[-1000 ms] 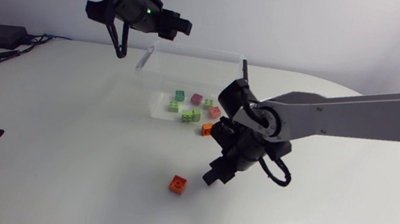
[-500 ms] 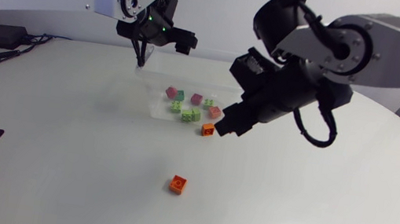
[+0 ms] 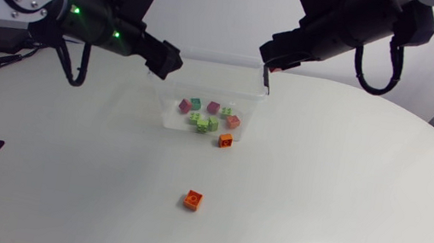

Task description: Place the duplo bricks in the container

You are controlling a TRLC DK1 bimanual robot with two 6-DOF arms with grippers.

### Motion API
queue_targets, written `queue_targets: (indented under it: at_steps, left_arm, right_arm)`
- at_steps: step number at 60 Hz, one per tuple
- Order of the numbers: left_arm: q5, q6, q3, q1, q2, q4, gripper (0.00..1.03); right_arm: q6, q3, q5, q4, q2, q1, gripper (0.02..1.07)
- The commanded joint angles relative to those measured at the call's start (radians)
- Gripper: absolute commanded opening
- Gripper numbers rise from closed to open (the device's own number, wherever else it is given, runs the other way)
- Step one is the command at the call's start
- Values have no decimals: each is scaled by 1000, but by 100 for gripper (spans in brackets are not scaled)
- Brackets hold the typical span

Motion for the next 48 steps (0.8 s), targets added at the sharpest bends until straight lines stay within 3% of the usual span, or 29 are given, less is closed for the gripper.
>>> queue_targets:
  at_steps: [1,12,30,48]
  left_arm:
    - [56,128,-70,14,-16,-43,97]
    - [134,294,-133,10,-19,-109,96]
    - [137,527,-222,-97,-21,-130,96]
    - [142,724,-215,-140,27,-276,96]
  right_arm:
    - [34,33,-5,28,51,-6,28]
    - [64,56,-5,119,114,-8,28]
    - [97,81,-2,297,221,-8,28]
    - [90,128,7,441,361,-17,32]
